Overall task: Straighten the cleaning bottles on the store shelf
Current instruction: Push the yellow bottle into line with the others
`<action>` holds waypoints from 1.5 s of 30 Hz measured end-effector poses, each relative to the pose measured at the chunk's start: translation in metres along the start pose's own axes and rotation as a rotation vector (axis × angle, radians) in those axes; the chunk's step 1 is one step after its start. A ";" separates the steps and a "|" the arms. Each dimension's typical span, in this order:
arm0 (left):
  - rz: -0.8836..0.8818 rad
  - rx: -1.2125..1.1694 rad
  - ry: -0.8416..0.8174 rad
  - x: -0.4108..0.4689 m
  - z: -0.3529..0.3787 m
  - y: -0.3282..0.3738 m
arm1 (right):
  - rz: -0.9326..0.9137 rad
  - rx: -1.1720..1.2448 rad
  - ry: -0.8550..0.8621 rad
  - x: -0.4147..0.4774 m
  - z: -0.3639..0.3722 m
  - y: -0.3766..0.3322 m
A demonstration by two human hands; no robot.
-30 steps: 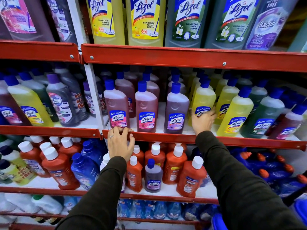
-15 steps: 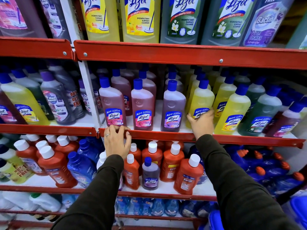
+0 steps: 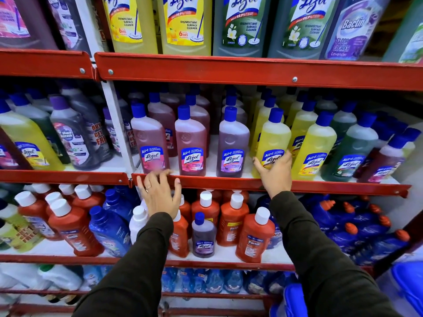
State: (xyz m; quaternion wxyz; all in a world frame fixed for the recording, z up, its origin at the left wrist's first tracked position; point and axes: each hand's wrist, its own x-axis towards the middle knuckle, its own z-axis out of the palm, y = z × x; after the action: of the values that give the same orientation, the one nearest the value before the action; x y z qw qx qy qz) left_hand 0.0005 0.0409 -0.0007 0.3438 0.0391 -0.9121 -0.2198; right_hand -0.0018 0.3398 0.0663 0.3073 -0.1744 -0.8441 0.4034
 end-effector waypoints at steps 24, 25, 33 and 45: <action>-0.180 -1.085 -0.623 -0.014 0.022 0.253 | 0.099 0.572 -0.213 0.002 -0.034 0.020; -0.180 -1.071 -0.616 -0.014 0.022 0.253 | 0.091 0.566 -0.218 0.001 -0.034 0.021; -0.167 -1.062 -0.565 -0.016 0.023 0.253 | 0.078 0.566 -0.240 0.000 -0.038 0.019; 0.071 -0.876 -0.305 -0.026 0.018 0.227 | -0.056 0.541 0.093 -0.017 -0.030 0.024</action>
State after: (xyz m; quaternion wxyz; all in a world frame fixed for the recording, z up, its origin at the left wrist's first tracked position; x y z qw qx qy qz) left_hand 0.0265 0.2578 0.0682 0.1975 -0.1739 -0.7743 -0.5755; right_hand 0.0322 0.3623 0.0560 0.3924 -0.0809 -0.6951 0.5970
